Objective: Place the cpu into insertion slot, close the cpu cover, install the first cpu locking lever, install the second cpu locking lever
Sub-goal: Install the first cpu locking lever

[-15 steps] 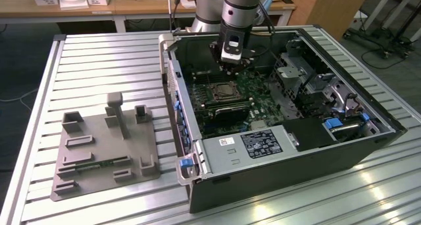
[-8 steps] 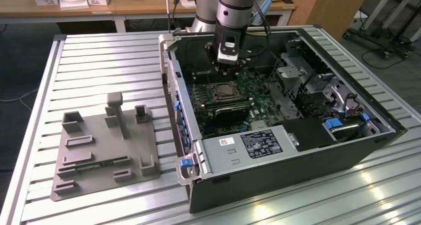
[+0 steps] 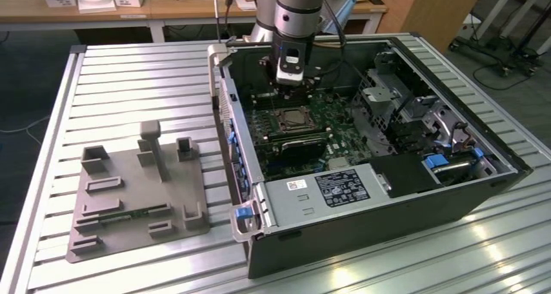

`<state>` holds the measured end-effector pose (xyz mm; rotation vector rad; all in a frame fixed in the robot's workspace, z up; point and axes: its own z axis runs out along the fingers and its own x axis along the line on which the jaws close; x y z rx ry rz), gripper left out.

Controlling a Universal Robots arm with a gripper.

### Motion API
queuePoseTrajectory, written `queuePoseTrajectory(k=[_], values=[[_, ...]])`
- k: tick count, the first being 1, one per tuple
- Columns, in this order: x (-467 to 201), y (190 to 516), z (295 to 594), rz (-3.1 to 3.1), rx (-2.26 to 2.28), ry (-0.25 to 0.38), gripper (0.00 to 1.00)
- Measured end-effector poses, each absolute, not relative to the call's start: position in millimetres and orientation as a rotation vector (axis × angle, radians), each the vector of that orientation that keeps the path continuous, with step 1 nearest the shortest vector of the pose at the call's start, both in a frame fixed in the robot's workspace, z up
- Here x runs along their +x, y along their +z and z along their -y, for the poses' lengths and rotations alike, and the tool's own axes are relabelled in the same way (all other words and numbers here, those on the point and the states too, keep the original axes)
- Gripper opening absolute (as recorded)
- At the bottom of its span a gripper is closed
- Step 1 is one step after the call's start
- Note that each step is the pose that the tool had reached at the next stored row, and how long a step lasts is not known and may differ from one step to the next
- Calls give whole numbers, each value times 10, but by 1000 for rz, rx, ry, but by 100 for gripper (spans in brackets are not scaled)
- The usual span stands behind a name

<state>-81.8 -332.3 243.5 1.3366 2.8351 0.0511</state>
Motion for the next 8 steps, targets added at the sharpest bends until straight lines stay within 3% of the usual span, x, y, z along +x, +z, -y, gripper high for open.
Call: queuePoseTrajectory(k=[8], values=[[-980, 2426, 3322, -2859, 1286, 52, 10]])
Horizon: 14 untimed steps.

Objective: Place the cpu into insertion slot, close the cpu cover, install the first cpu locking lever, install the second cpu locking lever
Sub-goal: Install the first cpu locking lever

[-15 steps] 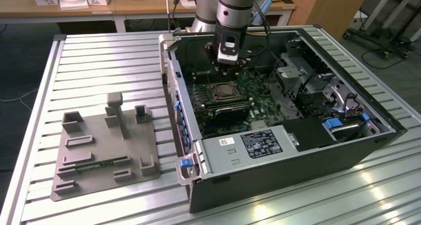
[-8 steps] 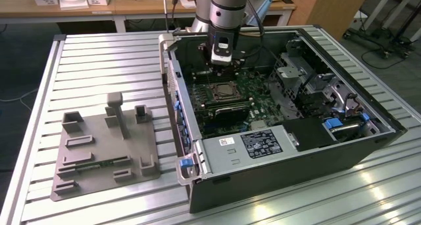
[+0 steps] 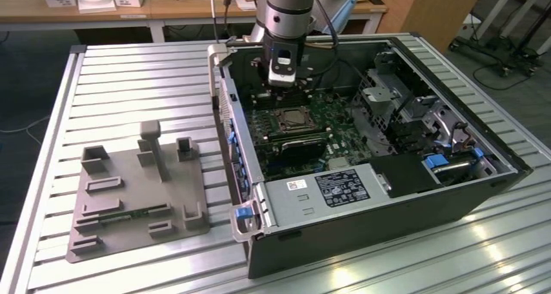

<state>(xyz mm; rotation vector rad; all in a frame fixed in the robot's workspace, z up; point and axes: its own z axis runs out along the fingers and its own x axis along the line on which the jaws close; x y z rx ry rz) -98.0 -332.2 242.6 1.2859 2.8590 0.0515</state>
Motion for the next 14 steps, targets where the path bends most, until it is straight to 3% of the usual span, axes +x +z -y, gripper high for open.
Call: queuePoseTrajectory(k=[14], values=[[-1089, 2396, 3321, -2968, 1019, 52, 10]])
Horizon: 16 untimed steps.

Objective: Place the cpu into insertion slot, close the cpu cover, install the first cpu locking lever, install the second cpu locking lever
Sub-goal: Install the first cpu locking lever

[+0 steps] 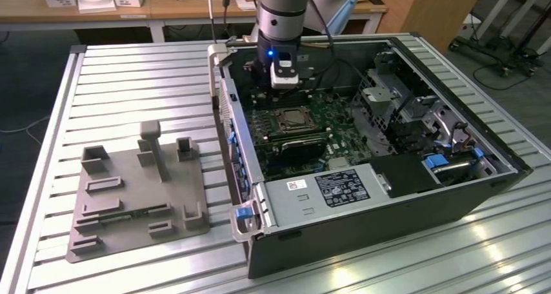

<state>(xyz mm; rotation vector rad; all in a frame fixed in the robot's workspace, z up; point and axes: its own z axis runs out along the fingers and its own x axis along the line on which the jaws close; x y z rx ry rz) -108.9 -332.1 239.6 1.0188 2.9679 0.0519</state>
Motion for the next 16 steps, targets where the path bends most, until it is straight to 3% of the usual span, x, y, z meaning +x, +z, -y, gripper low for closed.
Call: queuePoseTrajectory(k=[16], values=[[-1131, 2376, 3315, -3072, 659, 53, 10]])
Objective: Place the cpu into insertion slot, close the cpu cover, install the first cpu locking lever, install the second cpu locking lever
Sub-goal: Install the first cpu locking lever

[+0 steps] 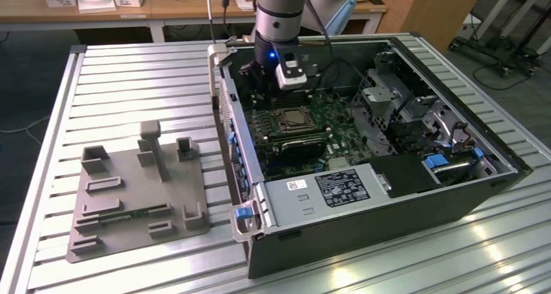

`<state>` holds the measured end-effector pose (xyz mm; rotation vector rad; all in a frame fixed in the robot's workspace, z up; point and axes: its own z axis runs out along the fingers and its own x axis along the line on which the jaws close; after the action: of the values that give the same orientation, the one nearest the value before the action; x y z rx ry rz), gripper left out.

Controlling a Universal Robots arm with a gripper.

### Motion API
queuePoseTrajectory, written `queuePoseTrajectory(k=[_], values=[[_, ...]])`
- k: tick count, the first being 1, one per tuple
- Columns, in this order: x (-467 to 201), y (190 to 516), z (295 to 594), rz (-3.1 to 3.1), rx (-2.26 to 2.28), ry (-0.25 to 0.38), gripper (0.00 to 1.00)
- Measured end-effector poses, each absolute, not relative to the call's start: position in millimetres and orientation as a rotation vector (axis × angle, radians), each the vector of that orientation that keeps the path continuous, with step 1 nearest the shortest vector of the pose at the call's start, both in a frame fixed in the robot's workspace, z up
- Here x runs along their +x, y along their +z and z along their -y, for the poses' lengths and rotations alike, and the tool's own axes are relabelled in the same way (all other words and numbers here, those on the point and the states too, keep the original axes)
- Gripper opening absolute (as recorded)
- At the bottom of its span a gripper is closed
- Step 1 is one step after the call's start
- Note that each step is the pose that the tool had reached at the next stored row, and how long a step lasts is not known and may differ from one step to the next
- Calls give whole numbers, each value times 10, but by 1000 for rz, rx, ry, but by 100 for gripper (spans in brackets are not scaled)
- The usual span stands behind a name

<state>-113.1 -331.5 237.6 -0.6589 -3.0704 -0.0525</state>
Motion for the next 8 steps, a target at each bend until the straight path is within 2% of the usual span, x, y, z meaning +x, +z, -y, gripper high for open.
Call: queuePoseTrajectory(k=[8], values=[[-1131, 2367, 3315, 3108, -434, -52, 10]])
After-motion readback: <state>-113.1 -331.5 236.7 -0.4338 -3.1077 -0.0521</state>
